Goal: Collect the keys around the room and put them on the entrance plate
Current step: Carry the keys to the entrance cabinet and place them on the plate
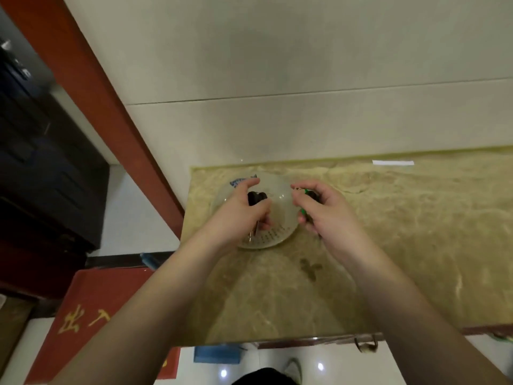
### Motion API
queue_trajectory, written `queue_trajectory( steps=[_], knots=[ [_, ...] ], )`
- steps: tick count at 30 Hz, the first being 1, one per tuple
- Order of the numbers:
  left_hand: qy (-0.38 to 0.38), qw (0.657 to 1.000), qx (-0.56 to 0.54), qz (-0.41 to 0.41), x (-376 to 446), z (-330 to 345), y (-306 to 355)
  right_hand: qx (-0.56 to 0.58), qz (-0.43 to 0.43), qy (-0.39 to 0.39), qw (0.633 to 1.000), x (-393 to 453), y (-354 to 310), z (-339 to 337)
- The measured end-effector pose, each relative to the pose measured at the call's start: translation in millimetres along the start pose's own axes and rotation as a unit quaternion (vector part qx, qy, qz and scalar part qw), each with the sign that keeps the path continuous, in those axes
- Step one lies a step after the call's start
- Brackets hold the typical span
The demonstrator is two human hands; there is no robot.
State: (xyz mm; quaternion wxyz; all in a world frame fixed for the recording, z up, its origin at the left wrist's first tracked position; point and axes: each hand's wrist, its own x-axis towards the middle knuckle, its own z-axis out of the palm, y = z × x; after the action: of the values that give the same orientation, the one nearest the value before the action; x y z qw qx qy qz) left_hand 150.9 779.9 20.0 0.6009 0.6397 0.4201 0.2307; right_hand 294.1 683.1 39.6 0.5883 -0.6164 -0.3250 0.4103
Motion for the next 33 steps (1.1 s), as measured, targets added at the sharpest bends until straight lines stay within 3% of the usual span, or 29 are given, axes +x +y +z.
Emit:
queue_trajectory(
  steps=[3,7,12,18,26,33],
  knots=[
    [0.015,0.992,0.122,-0.008,16.0,6.6,14.5,-0.08,-0.014,0.013,0.997,18.8,-4.0,-8.7],
    [0.056,0.949,0.309,0.033,29.4,14.1,18.8,-0.199,-0.02,-0.01,0.98,35.0,0.2,-7.9],
    [0.064,0.907,0.413,0.052,36.0,20.7,15.6,-0.249,-0.025,-0.015,0.968,42.7,5.3,-2.1],
    [0.087,0.831,0.545,0.072,33.1,12.4,12.2,-0.307,-0.024,-0.012,0.951,46.2,3.5,1.9],
    [0.143,0.768,0.623,0.053,27.4,-14.7,7.9,-0.345,-0.035,-0.063,0.936,43.9,3.0,26.2],
    [0.148,0.779,0.601,0.095,21.0,-24.0,-3.6,-0.392,-0.047,-0.094,0.914,46.8,3.7,46.1]
  ],
)
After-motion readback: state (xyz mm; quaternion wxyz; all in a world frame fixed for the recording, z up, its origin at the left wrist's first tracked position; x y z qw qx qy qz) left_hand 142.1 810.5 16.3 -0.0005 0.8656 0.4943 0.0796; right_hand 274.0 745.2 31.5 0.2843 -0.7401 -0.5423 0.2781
